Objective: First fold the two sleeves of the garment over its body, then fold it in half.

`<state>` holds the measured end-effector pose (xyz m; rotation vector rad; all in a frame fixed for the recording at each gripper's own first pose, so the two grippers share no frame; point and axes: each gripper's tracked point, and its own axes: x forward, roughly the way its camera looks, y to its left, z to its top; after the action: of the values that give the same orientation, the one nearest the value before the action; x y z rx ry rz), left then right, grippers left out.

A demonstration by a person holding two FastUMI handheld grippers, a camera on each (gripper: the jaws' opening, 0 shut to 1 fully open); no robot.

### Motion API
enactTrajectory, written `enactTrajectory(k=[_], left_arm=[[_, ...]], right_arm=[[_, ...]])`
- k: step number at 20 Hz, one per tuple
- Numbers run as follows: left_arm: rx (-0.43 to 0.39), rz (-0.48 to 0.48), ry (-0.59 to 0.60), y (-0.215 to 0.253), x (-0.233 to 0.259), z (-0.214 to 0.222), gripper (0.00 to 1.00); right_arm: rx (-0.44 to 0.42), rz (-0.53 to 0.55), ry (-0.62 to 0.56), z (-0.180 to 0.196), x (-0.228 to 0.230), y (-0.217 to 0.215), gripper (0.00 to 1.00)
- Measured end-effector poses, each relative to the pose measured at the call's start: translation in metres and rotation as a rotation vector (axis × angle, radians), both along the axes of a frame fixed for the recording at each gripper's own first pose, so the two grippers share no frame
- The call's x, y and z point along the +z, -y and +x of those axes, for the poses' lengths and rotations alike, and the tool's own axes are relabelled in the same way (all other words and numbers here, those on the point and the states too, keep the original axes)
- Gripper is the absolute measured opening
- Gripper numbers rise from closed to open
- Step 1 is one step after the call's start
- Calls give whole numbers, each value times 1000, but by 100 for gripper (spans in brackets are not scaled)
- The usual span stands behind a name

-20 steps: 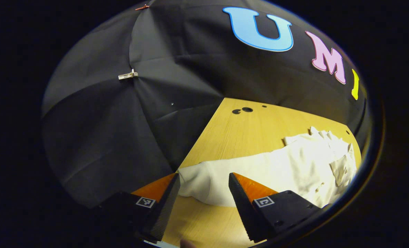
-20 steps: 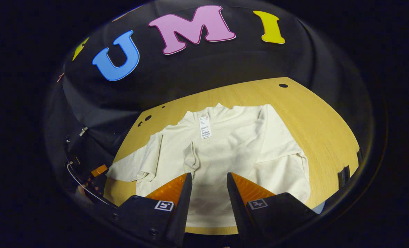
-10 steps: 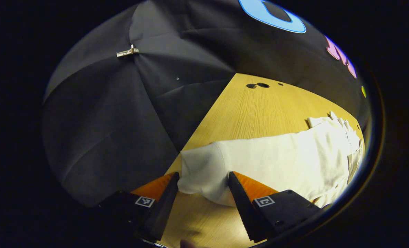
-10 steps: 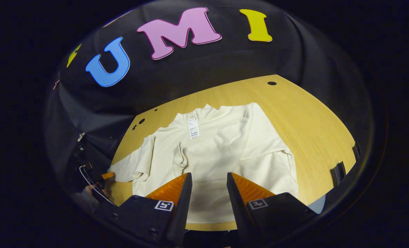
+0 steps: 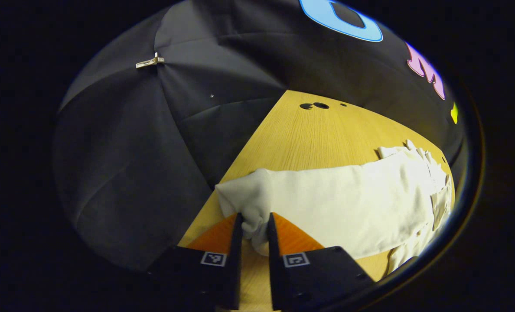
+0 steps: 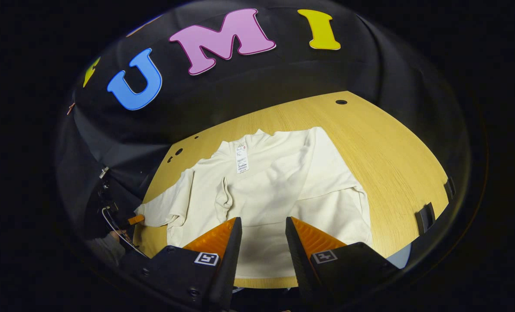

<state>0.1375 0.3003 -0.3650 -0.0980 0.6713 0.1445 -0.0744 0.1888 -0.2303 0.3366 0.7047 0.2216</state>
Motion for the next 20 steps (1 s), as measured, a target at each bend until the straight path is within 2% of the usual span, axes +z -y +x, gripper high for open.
enactTrajectory(k=[1, 2, 3, 4, 8, 11, 15, 20], left_arm=[[4, 10, 3, 0, 2, 0, 17], [14, 20, 8, 0, 6, 1, 18], [16, 28, 11, 2, 6, 2, 12], [17, 43, 15, 6, 9, 0, 10], [-1, 62, 94, 30, 43, -5, 9], [-49, 67, 157, 66, 76, -11, 9], [-166, 60, 235, 139, 119, -20, 9], [-304, 18, 278, 242, 148, -30, 9]], right_arm=[[-3, 3, -1, 0, -1, 3, 63], [-5, 5, -1, 1, -1, 6, 63], [-6, 7, -2, 0, -1, 10, 63], [-7, 9, -3, 0, -1, 14, 63], [-15, 21, 1, 2, -1, 29, 63], [-26, 37, -2, 5, -3, 42, 63], [-40, 59, -7, 10, -7, 57, 63], [-43, 73, -3, 16, -10, 77, 62]])
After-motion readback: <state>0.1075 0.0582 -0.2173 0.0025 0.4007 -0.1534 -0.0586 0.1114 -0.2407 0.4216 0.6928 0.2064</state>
